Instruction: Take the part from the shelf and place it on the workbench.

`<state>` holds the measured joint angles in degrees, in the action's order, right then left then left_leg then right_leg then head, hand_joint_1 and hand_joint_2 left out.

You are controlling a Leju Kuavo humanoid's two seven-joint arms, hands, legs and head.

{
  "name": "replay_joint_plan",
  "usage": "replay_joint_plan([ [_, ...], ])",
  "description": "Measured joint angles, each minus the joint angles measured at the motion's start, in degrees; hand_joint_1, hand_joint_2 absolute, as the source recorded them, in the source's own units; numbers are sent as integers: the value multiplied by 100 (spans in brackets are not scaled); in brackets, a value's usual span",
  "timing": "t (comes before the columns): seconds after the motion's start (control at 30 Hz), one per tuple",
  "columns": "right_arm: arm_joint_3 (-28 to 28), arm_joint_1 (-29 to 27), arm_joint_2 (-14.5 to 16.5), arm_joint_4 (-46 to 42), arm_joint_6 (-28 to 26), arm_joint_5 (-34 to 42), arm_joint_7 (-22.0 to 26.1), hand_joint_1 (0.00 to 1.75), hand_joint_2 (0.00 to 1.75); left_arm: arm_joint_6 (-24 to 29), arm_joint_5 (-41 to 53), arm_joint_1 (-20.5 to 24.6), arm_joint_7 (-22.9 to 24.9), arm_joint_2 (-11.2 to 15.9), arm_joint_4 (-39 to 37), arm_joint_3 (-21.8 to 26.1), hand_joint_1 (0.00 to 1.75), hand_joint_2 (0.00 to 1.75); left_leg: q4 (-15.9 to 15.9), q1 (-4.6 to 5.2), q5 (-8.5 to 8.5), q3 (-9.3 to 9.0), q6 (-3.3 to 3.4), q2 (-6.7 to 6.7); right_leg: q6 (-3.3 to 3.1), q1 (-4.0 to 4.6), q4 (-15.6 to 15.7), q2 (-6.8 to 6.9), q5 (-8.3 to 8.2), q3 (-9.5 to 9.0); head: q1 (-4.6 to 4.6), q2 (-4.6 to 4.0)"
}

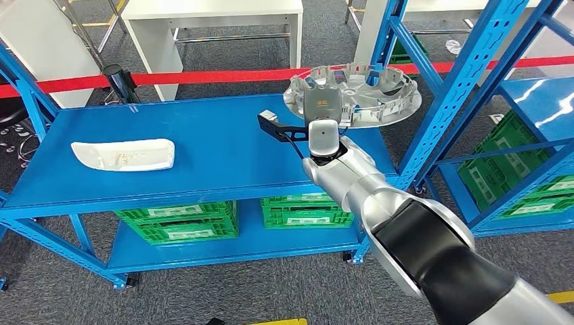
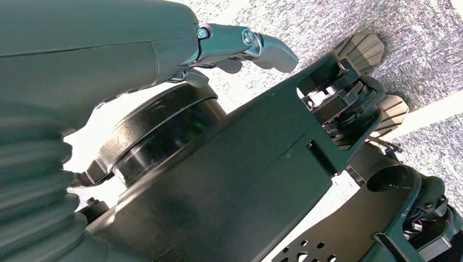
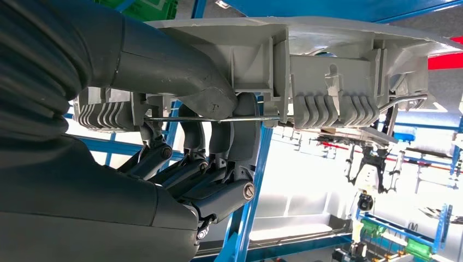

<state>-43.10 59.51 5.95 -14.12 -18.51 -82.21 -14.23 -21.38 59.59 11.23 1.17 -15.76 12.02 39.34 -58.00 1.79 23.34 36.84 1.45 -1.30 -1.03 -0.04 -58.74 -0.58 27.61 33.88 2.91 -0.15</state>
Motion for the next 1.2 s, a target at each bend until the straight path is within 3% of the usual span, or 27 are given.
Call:
replay_joint_plan([
  [0.5,0,17,-10,9,113,-76,-51,175,175,0,-2,-4,28,0,4,0,0,175,0,0,0,1,0,0,0,0,0,0,0,1,0,0],
  [1.2,-87,470,164,9,412,-255,-1,175,175,0,-25,-4,240,-12,2,0,0,175,0,2,0,4,0,-1,0,-1,0,1,0,1,0,0],
])
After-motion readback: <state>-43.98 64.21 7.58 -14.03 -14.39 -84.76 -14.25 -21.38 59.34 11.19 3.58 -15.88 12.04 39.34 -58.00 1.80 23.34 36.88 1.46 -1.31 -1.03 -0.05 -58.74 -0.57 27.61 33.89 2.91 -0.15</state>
